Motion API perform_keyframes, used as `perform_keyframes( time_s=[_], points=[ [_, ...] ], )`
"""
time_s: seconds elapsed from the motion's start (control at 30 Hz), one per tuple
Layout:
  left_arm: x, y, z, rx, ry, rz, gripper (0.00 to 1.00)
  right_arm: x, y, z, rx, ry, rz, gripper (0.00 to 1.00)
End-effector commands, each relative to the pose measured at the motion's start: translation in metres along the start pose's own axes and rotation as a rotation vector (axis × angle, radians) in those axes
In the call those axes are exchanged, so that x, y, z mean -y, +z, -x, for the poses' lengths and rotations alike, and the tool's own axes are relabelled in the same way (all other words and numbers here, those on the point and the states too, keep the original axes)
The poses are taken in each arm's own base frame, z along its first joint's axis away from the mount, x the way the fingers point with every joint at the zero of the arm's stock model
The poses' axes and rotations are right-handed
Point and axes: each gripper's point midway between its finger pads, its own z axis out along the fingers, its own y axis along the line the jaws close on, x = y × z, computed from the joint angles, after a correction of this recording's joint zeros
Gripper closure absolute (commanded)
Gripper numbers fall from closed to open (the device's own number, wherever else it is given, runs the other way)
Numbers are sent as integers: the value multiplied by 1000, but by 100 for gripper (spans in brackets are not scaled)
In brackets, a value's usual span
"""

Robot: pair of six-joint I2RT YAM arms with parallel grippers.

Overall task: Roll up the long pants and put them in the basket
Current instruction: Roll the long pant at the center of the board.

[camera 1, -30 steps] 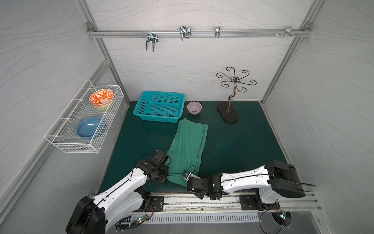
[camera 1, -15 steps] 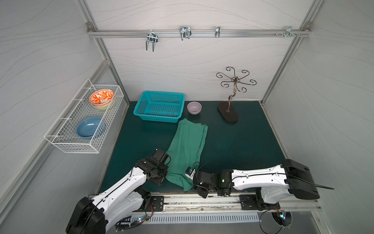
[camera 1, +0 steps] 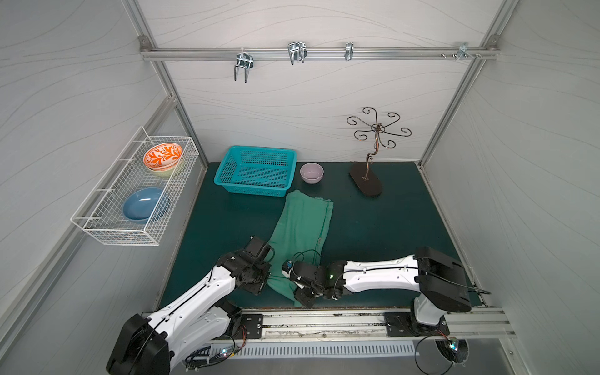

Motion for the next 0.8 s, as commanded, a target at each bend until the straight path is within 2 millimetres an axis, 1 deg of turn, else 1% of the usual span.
perform_keyframes(
  time_s=[0.0,0.03,0.07,0.1,0.2,0.37,0.43,0.47,0.5,0.53,0.67,0.7,0.77],
  points=[
    [9,-14,6,38,-26,-38,100,7,-2,-27,-84,27,-8,85],
    [10,-14,8,46,-26,-43,100,8,-3,-31,-90,28,-8,95],
    [11,-15,9,54,-25,-43,100,10,-5,-34,-93,28,-11,100],
    [11,-15,10,57,-19,-43,100,13,-7,-35,-95,30,-16,100],
    [11,-20,15,80,8,-31,100,32,-21,-36,-91,-7,-67,100],
    [11,-30,19,109,49,-16,100,74,-60,-22,-43,-181,-189,100],
    [17,-33,16,95,45,-42,100,82,-69,-17,-16,-200,-212,100],
    [22,-34,14,85,38,-58,100,83,-71,-15,-5,-185,-211,100],
    [27,-35,12,75,33,-74,100,81,-73,-14,5,-165,-201,97],
    [32,-37,10,66,24,-89,100,78,-73,-13,14,-130,-181,92],
    [50,-42,5,43,5,-133,100,51,-74,-2,116,105,-34,50],
    [51,-41,4,39,1,-132,100,47,-77,2,143,142,-18,43],
    [52,-39,3,31,-6,-130,100,40,-81,7,175,195,1,33]
  ],
)
